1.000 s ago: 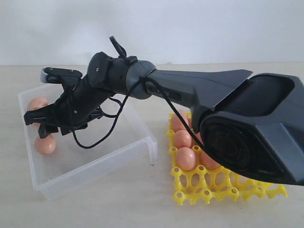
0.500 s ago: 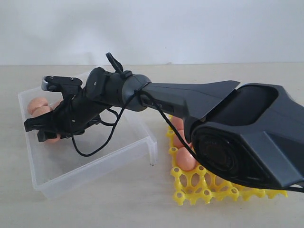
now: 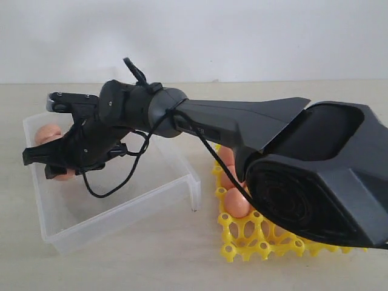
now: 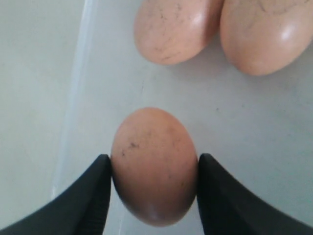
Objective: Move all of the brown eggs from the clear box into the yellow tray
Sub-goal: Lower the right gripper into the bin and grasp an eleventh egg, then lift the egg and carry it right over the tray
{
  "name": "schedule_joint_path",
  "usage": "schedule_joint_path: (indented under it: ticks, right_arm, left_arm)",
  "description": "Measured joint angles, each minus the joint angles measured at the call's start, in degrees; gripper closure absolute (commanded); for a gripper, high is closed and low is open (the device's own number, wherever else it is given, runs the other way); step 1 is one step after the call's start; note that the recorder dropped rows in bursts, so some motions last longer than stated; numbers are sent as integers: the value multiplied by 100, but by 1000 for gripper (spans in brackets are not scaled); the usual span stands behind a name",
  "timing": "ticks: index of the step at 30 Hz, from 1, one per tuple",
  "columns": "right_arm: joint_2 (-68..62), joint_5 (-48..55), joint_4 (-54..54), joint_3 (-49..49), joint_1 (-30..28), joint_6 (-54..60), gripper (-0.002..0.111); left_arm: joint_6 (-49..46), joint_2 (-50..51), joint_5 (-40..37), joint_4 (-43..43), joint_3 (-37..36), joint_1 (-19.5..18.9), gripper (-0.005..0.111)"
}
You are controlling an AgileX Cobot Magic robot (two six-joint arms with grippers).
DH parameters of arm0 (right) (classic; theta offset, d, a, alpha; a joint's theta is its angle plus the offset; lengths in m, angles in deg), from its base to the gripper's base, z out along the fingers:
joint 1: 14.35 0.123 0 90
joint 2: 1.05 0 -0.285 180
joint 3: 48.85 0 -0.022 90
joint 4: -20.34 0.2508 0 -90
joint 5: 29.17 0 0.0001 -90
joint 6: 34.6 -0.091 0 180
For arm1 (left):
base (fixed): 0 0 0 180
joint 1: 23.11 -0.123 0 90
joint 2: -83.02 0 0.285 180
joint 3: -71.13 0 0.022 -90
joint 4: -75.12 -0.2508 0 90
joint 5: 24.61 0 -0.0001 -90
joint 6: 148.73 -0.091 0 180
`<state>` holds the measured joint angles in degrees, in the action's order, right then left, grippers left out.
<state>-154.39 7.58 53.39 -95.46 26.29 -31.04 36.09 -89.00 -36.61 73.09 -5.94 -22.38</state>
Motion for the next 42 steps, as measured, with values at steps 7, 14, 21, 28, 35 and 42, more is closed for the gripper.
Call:
schedule_joint_path:
  ticks: [7, 14, 21, 28, 35, 42]
  right_arm:
    - [847, -869, -2799, 462, 643, -1932, 108]
    - [2260, -2669, -3567, 2550, 867, -2749, 108]
    - [3985, -5314, -3681, 5861, 656, -2757, 108]
    - [5623, -6431, -3390, 8519, -470, -2317, 108]
    - [6196, -6183, -4164, 9342, -2451, -2709, 108]
    - [6235, -6287, -8099, 9365, -3365, -4928, 108]
  left_arm:
    - [0, 0, 0, 0, 0, 0, 103]
    - [0, 0, 0, 0, 0, 0, 103]
    - [0, 0, 0, 0, 0, 0, 103]
    - [0, 0, 0, 0, 0, 0, 103]
    - [0, 0, 0, 0, 0, 0, 103]
    - [0, 0, 0, 0, 0, 0, 103]
